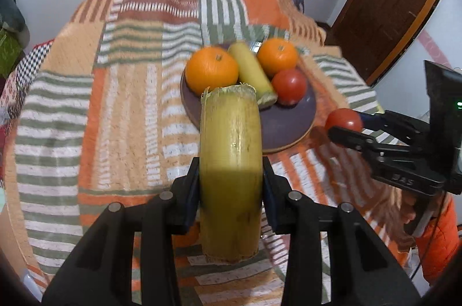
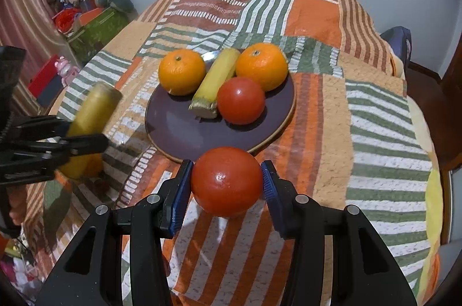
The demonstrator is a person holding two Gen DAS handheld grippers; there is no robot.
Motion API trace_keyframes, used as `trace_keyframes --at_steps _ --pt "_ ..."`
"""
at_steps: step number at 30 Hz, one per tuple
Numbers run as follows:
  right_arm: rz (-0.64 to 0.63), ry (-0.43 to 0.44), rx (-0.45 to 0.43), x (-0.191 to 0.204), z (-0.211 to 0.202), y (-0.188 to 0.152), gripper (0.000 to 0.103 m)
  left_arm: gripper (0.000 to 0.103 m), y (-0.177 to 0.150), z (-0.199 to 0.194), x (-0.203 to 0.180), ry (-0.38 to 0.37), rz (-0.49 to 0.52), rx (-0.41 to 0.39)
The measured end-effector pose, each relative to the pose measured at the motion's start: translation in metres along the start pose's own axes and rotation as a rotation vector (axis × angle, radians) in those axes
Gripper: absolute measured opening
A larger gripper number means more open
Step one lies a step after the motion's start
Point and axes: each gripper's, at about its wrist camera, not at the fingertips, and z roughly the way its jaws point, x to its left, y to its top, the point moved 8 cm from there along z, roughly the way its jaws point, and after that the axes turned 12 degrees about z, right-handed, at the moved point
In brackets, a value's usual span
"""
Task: Organize fruits
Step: 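Place the second corn cob on the plate with the left tool while the right tool places a tomato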
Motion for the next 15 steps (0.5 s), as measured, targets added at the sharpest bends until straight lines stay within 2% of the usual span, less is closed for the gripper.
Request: trace_keyframes --at_steps 6,10,15 --pt "-0.008 -0.006 -0.046 -0.002 -0.011 0.02 0.044 0.038 0.027 -0.004 -0.005 0.006 0.015 -0.05" --pt "0.001 -0.014 -0.069 -0.006 -0.012 0.032 0.045 0.038 0.045 0.006 -0.009 -0.02 0.007 -0.07" --pt "0.016 -0.038 -0.054 -0.016 0.002 0.038 0.045 0.038 0.069 0.03 -0.017 -0.04 0.017 -0.075"
